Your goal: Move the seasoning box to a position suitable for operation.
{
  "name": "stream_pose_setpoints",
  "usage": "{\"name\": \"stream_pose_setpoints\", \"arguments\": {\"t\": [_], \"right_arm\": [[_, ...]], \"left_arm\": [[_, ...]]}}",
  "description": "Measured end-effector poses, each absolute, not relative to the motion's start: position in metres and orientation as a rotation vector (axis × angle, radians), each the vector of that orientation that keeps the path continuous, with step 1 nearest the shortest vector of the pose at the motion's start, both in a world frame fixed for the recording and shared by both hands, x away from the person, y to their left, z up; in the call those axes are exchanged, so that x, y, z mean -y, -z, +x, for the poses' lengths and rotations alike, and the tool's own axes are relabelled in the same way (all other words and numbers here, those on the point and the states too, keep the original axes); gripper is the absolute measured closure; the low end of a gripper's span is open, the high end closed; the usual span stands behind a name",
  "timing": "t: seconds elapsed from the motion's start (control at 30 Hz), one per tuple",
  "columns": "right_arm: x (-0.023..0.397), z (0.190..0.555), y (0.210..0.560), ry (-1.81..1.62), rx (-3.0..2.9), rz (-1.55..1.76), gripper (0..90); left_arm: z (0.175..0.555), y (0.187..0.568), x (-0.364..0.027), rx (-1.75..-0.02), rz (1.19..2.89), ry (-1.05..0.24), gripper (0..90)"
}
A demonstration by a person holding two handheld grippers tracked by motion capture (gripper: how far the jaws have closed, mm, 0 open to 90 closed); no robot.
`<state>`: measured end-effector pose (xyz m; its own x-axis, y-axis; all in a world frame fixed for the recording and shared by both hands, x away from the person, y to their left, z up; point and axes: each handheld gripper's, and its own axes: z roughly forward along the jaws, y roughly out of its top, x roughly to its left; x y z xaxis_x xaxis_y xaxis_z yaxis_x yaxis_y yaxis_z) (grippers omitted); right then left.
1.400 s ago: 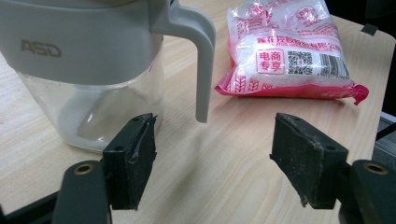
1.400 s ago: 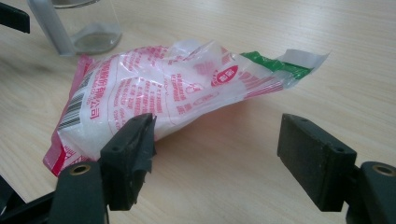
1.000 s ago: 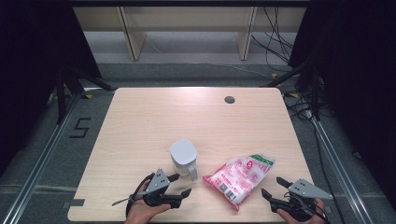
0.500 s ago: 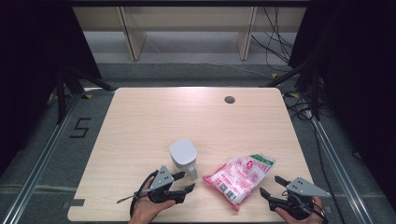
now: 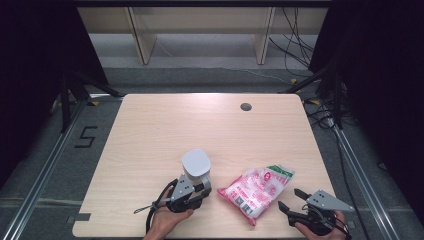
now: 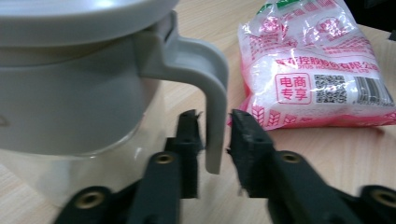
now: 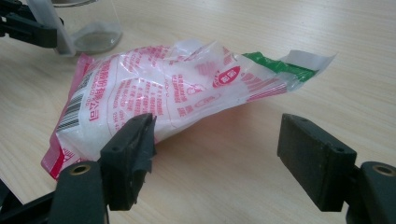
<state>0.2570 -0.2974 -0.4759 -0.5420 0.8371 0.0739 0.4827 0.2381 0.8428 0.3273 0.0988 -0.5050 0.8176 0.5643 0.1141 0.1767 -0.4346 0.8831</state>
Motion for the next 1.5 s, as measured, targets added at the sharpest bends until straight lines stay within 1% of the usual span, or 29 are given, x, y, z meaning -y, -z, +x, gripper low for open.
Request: {"name": "stream_pose_setpoints", "arguments": {"t": [0.03, 0.07, 0.13, 0.17, 0.23, 0.27, 0.43, 0.47, 0.6, 0.87, 0.9, 0.93, 1.0, 1.03, 1.07, 1.1, 1.23, 1.37, 1.43, 1.47, 1.5], "right_arm": [[0.298, 0.258, 0.476, -1.227, -2.131, 1.192, 28.3], [0.298, 0.258, 0.476, -1.225, -2.128, 1.194, 28.3], [0.298, 0.258, 0.476, -1.225, -2.127, 1.194, 28.3], [0.298, 0.258, 0.476, -1.226, -2.127, 1.196, 28.3], [0.298, 0.258, 0.476, -1.228, -2.124, 1.190, 28.4], [0.298, 0.258, 0.476, -1.227, -2.123, 1.189, 28.3], [0.299, 0.258, 0.476, -1.229, -2.122, 1.184, 28.3], [0.299, 0.258, 0.476, -1.228, -2.124, 1.185, 28.3], [0.299, 0.258, 0.476, -1.229, -2.122, 1.183, 28.3], [0.299, 0.259, 0.477, -1.211, -2.115, 1.176, 28.3], [0.299, 0.259, 0.477, -1.208, -2.113, 1.188, 28.2], [0.297, 0.257, 0.476, -1.220, -2.108, 1.217, 28.2], [0.298, 0.258, 0.476, -1.217, -2.112, 1.206, 28.2], [0.297, 0.258, 0.476, -1.213, -2.118, 1.208, 28.2], [0.297, 0.258, 0.476, -1.213, -2.118, 1.208, 28.2], [0.299, 0.259, 0.476, -1.212, -2.118, 1.177, 28.2], [0.297, 0.257, 0.476, -1.227, -2.121, 1.224, 28.2], [0.298, 0.259, 0.476, -1.222, -2.123, 1.178, 28.2], [0.298, 0.259, 0.477, -1.207, -2.126, 1.179, 28.2], [0.297, 0.259, 0.477, -1.211, -2.122, 1.192, 28.2], [0.298, 0.259, 0.477, -1.212, -2.122, 1.176, 28.2]], "left_arm": [[0.327, 0.507, -0.096, -0.553, 1.959, -0.459, 78.8], [0.327, 0.505, -0.099, -0.538, 1.993, -0.489, 80.9], [0.327, 0.506, -0.098, -0.526, 1.980, -0.490, 81.6], [0.321, 0.507, -0.096, -0.608, 1.951, -0.443, 81.7], [0.321, 0.507, -0.098, -0.614, 1.960, -0.449, 81.9], [0.314, 0.509, -0.096, -0.725, 1.910, -0.363, 81.9], [0.316, 0.508, -0.105, -0.709, 1.920, -0.386, 81.9], [0.318, 0.508, -0.114, -0.708, 1.935, -0.404, 81.9], [0.318, 0.506, -0.127, -0.714, 1.940, -0.426, 82.5], [0.324, 0.507, -0.151, -0.780, 1.930, -0.458, 84.8], [0.326, 0.506, -0.155, -0.806, 1.911, -0.464, 84.5], [0.327, 0.506, -0.156, -0.816, 1.885, -0.444, 83.2], [0.327, 0.504, -0.158, -0.812, 1.903, -0.458, 78.0], [0.327, 0.504, -0.158, -0.812, 1.903, -0.458, 73.7], [0.325, 0.503, -0.157, -0.823, 1.874, -0.459, 73.7], [0.324, 0.500, -0.156, -0.818, 1.863, -0.454, 68.7], [0.324, 0.497, -0.151, -0.805, 1.858, -0.421, 56.8], [0.328, 0.500, -0.141, -0.807, 1.868, -0.413, 56.1], [0.331, 0.501, -0.138, -0.813, 1.856, -0.437, 59.6], [0.332, 0.501, -0.138, -0.817, 1.863, -0.462, 63.9], [0.334, 0.501, -0.138, -0.822, 1.856, -0.455, 63.8]]}}
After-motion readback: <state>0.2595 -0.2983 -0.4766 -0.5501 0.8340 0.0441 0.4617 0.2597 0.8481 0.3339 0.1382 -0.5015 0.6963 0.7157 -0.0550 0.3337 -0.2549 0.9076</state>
